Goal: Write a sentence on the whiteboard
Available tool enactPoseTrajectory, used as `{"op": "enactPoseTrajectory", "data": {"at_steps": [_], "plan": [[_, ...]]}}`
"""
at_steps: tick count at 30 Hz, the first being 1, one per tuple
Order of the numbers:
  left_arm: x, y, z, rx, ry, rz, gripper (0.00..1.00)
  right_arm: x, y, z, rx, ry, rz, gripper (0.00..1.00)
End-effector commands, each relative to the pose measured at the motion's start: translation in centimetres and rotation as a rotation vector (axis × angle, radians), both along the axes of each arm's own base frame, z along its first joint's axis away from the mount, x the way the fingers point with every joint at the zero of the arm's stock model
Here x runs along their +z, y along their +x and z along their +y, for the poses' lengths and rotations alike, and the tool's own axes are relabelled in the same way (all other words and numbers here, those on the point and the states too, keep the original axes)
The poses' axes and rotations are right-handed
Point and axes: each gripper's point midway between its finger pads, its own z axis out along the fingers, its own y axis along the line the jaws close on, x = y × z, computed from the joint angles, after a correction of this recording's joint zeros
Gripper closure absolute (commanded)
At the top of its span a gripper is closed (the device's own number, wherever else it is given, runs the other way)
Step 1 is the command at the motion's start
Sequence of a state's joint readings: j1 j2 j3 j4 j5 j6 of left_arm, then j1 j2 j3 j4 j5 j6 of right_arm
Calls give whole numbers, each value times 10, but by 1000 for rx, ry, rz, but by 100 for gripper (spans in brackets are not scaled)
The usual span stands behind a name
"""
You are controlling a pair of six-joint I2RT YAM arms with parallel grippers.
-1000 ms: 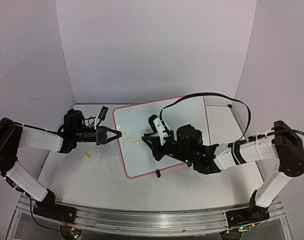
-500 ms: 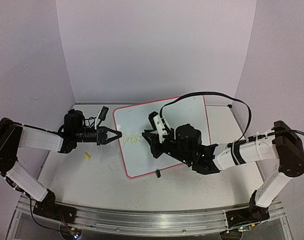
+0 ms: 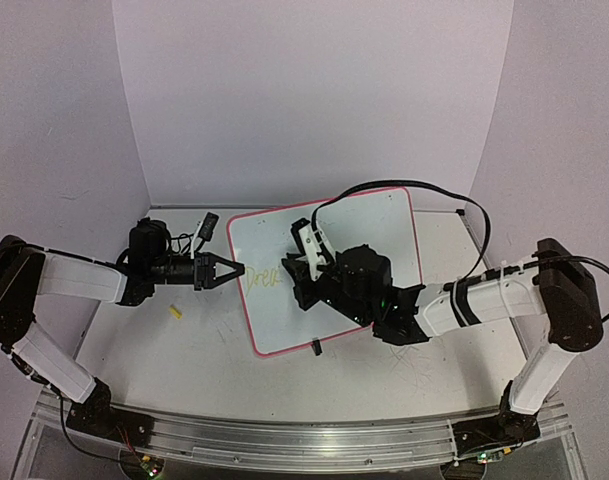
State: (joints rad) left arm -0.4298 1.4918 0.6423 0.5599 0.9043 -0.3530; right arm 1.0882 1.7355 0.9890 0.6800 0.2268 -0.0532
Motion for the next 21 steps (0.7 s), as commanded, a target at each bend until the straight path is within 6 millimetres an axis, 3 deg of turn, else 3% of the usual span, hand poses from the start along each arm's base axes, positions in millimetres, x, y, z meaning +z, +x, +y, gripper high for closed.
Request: {"op": "enactPoseTrajectory", "data": {"at_steps": [1, 7, 21], "plan": [[8, 0, -10, -25, 18, -76, 100, 18, 9, -2, -53, 38, -39, 100], [7, 0, -10, -26, 20, -76, 100, 12, 6, 7, -11, 27, -33, 100], [8, -1, -9, -28, 21, -76, 100, 10, 11, 7, -22, 28, -31, 100]]}}
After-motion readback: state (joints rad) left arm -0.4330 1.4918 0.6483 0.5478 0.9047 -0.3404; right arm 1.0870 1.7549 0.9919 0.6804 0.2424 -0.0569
